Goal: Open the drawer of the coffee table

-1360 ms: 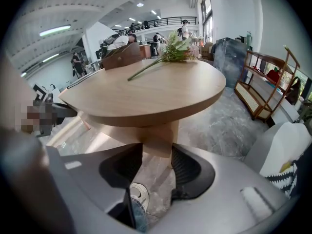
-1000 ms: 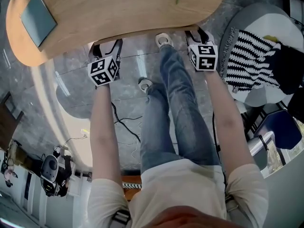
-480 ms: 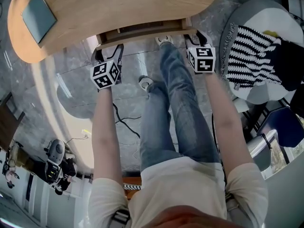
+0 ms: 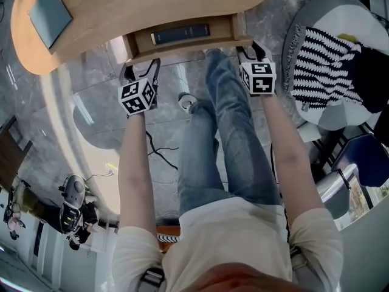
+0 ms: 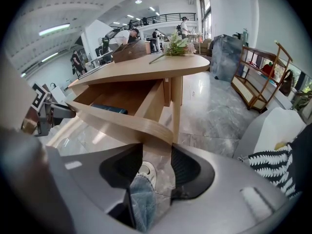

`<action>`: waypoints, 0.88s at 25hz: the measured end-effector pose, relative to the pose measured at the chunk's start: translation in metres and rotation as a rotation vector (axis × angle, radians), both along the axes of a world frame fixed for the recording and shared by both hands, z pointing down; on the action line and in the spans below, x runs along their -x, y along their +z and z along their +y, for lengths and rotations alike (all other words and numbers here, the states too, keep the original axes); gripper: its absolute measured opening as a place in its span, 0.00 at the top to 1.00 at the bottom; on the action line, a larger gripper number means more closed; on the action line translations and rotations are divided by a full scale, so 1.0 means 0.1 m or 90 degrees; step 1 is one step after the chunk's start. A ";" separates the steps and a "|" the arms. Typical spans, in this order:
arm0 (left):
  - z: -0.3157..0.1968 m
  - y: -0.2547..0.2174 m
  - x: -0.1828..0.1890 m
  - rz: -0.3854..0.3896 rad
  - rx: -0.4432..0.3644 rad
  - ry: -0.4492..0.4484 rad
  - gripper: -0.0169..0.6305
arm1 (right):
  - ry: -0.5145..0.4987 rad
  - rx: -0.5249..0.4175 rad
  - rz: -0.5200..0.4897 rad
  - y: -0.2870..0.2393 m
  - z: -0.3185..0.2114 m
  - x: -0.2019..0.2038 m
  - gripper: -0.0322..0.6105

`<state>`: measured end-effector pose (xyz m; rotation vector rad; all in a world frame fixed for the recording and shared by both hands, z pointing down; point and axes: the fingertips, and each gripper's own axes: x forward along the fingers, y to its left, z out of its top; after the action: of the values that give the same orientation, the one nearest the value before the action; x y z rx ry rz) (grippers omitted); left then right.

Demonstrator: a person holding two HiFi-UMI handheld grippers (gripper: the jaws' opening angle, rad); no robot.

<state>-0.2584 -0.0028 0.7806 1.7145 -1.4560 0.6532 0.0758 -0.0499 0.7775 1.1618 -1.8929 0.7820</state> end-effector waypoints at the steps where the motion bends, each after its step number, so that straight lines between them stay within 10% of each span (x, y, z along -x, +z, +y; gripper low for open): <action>1: 0.03 0.00 -0.01 0.000 0.002 -0.001 0.31 | 0.000 0.002 0.001 0.00 0.03 -0.01 0.67; 22: 0.71 0.08 -0.12 0.001 0.039 -0.002 0.31 | 0.009 0.033 0.011 0.08 0.69 -0.12 0.67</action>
<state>-0.2465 0.0681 0.7881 1.6653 -1.4237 0.6878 0.0879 0.0190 0.7855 1.1472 -1.8407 0.8215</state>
